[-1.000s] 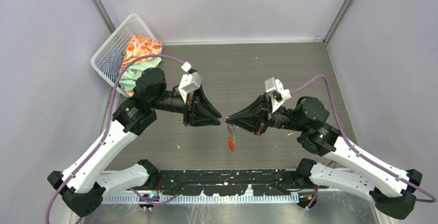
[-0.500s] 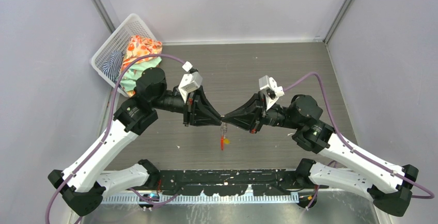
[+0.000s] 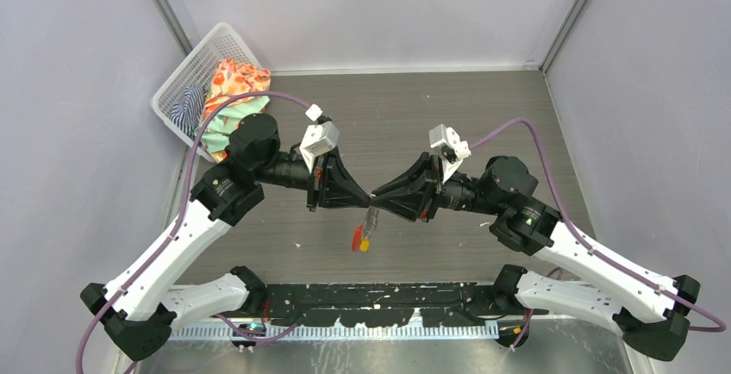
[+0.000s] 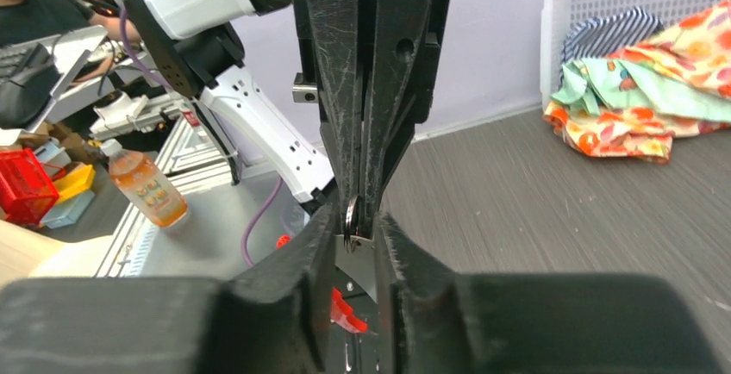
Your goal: Put the keys on the keyring
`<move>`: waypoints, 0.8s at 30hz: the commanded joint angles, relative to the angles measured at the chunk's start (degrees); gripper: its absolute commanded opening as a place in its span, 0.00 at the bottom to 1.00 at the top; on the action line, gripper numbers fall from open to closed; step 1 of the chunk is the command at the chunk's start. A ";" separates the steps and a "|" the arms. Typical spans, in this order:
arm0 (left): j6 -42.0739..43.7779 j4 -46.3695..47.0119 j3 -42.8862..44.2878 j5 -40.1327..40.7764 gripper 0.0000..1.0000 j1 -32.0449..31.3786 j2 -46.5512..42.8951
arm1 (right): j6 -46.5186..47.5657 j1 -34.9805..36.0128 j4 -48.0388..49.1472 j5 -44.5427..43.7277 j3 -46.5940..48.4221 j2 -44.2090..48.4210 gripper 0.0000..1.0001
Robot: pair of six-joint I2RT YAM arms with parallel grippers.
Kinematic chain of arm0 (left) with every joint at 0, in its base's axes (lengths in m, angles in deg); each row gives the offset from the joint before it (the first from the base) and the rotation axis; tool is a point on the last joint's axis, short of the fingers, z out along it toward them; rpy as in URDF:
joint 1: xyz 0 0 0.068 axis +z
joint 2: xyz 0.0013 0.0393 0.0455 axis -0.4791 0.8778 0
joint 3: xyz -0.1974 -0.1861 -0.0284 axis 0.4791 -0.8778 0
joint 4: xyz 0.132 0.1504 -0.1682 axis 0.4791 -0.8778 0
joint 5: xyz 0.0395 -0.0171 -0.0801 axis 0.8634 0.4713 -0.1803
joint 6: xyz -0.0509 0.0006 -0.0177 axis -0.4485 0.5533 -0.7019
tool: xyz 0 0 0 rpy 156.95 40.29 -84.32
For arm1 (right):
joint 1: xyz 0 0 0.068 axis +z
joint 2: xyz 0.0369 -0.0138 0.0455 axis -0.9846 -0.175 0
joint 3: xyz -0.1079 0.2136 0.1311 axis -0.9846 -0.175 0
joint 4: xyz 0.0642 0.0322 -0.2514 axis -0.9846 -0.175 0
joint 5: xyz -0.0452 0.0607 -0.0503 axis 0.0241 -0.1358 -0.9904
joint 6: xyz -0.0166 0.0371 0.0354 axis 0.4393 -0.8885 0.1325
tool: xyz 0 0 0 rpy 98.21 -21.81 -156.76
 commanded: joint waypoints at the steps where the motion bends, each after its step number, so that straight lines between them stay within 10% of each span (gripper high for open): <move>1: 3.25 -1.78 -0.11 0.81 0.01 -0.16 -1.43 | 4.73 -0.15 -10.76 -3.27 6.60 1.54 0.33; 8: 3.71 -2.69 0.09 0.42 0.01 -0.16 -1.23 | 14.71 -0.24 -34.09 -4.17 20.72 -3.18 0.49; 24: 5.98 -5.27 0.62 -0.41 0.01 -0.20 -0.74 | 26.36 -0.30 -54.55 5.35 39.41 -17.30 0.43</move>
